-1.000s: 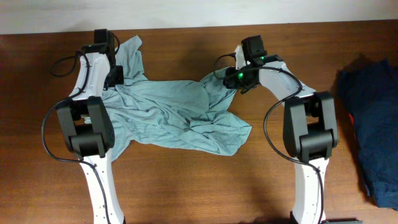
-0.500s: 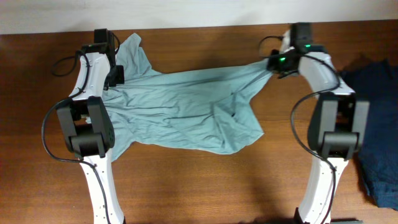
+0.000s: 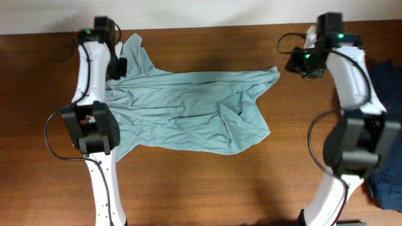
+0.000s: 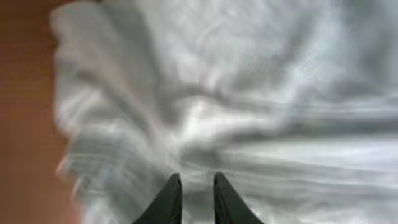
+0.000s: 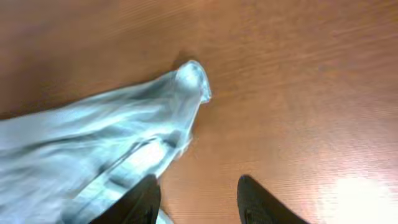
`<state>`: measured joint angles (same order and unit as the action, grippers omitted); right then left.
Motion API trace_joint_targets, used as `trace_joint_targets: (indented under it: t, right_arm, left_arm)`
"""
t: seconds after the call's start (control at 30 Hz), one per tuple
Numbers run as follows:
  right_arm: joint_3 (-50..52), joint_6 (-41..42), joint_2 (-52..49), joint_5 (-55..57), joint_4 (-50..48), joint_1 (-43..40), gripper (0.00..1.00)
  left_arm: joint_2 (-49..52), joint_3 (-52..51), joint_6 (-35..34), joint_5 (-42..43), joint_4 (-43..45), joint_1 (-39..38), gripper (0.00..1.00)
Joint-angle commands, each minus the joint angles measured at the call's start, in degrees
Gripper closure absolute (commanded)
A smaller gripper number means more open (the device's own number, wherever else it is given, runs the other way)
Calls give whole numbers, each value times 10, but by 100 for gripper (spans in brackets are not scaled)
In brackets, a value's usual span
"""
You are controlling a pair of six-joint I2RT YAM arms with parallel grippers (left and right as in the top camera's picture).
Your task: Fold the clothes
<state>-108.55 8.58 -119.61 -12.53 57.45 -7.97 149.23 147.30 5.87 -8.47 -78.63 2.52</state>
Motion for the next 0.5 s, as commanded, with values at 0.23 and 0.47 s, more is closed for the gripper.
trace_joint_targets:
  t: [0.23, 0.47]
  right_arm:
    - [-18, 1, 232, 43, 139, -2, 45]
    - [22, 6, 231, -17, 203, 23, 43]
  left_arm:
    - [-148, 252, 15, 62, -181, -3, 81]
    - [-351, 193, 13, 54, -181, -5, 73]
